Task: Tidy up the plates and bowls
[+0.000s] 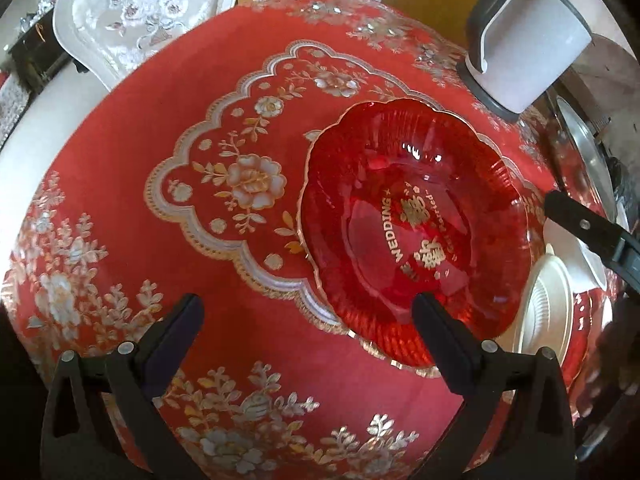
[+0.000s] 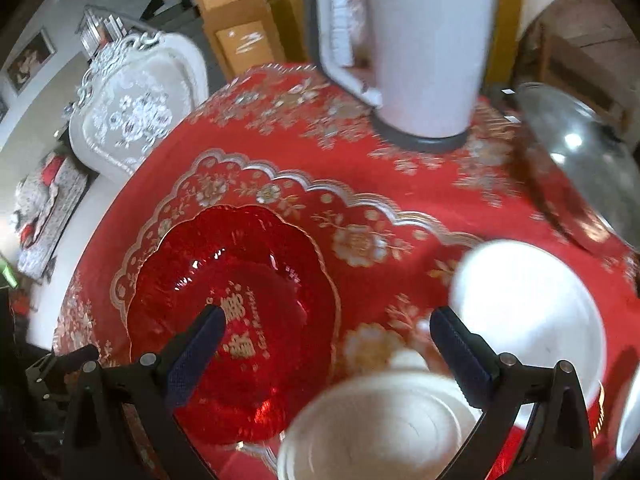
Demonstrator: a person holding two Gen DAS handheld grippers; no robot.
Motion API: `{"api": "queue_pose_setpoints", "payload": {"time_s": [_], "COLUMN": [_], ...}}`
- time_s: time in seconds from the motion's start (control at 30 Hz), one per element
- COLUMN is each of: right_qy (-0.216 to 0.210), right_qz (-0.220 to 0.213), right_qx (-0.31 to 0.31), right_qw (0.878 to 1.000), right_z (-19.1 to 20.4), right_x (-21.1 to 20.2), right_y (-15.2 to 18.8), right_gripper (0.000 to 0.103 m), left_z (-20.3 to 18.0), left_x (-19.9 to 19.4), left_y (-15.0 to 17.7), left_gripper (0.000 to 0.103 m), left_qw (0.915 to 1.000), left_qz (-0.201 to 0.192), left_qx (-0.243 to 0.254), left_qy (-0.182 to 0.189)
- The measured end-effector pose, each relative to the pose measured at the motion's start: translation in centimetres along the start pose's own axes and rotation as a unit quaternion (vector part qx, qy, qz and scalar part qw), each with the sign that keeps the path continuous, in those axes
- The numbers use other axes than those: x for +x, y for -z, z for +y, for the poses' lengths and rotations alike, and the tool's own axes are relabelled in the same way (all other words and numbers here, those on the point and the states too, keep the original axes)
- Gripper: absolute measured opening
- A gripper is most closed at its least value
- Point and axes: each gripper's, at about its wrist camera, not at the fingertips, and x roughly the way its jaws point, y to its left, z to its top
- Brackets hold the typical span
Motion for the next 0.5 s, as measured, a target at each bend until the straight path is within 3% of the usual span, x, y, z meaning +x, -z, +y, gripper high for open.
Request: {"api": "queue_pose_setpoints", "payload": {"time_s": [0.13, 0.17, 0.23, 0.27, 0.3, 0.33, 0.37, 0.4, 0.5], "right_qy": [-0.008, -0.016, -0.029, -0.034, -0.046, -0.049, -0.048, -0.053, -0.055], "right_qz": [0.045, 0.053, 0.073, 0.081, 0.092, 0.1, 0.105, 0.106, 0.103], "right_qx": [-0.001, 0.0, -0.001, -0.001, 0.0, 0.003, 0.006, 0.01, 0.002], "right_qw": [0.999, 0.998, 0.997, 0.996, 0.995, 0.994, 0.993, 0.993, 0.993], "right_z": [-0.4, -0.5, -0.6, -0.7, -0.7, -0.8, -0.9, -0.9, -0.6], "right_x": [2.6, 3.1, 4.3, 4.8, 5.5, 5.9, 6.2, 6.3, 5.8], "right_y": [-0.5, -0.4, -0.3, -0.3, -0.1, 0.0, 0.1, 0.3, 0.6], "right_gripper": [0.1, 0.095, 0.081, 0.063, 0.039, 0.027, 0.019, 0.014, 0.012], "left_z": [-0.1, 0.0, 0.0, -0.2, -0.3, -0.5, -0.8, -1.1, -1.9], "left_x": [2.2, 2.6, 3.2, 3.6, 4.0, 4.5, 4.4, 4.4, 4.4], "left_y": [-0.6, -0.6, -0.6, -0.6, -0.7, -0.7, -0.8, -0.9, -1.2], "left_gripper": [0.103, 0.103, 0.089, 0.085, 0.073, 0.06, 0.057, 0.042, 0.029], "left_qw": [0.9991, 0.9989, 0.9984, 0.998, 0.9977, 0.997, 0.9977, 0.998, 0.9978], "left_qz": [0.039, 0.044, 0.051, 0.057, 0.063, 0.076, 0.067, 0.064, 0.062], "left_qx": [-0.012, -0.016, -0.021, -0.02, -0.017, -0.014, -0.006, 0.002, 0.022], "left_qy": [0.007, 0.008, 0.014, 0.018, 0.015, 0.006, -0.001, -0.002, -0.006]}}
